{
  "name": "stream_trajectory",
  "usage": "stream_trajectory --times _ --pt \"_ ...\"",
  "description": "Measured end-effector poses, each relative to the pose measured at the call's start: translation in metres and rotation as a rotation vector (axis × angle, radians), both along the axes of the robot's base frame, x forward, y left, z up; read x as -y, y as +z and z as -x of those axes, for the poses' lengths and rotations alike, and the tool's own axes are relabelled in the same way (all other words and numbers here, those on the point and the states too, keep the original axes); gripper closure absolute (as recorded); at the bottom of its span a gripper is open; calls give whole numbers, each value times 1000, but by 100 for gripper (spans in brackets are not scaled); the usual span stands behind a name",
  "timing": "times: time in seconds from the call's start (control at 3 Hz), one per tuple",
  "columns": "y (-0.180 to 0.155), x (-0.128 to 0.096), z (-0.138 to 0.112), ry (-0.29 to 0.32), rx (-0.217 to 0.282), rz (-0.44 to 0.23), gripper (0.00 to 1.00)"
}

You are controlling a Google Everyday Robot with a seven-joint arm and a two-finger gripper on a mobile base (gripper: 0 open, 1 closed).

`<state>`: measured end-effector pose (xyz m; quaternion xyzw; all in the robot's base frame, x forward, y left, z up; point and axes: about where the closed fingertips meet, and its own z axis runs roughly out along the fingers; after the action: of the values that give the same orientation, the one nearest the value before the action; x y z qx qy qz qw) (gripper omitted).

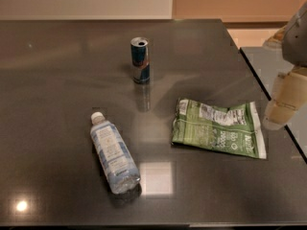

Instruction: Pick blue plastic bottle

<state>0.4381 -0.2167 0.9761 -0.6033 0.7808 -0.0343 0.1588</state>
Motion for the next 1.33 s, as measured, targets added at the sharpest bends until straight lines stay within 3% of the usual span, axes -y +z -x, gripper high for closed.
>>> stream_trajectory --times 0.67,1.0,1.33 --pt "0 -2 0 -2 -1 0 0" --pt "-5 -39 -5 -42 -18 1 0" --pt "-14 -97 -11 -66 -39 12 0"
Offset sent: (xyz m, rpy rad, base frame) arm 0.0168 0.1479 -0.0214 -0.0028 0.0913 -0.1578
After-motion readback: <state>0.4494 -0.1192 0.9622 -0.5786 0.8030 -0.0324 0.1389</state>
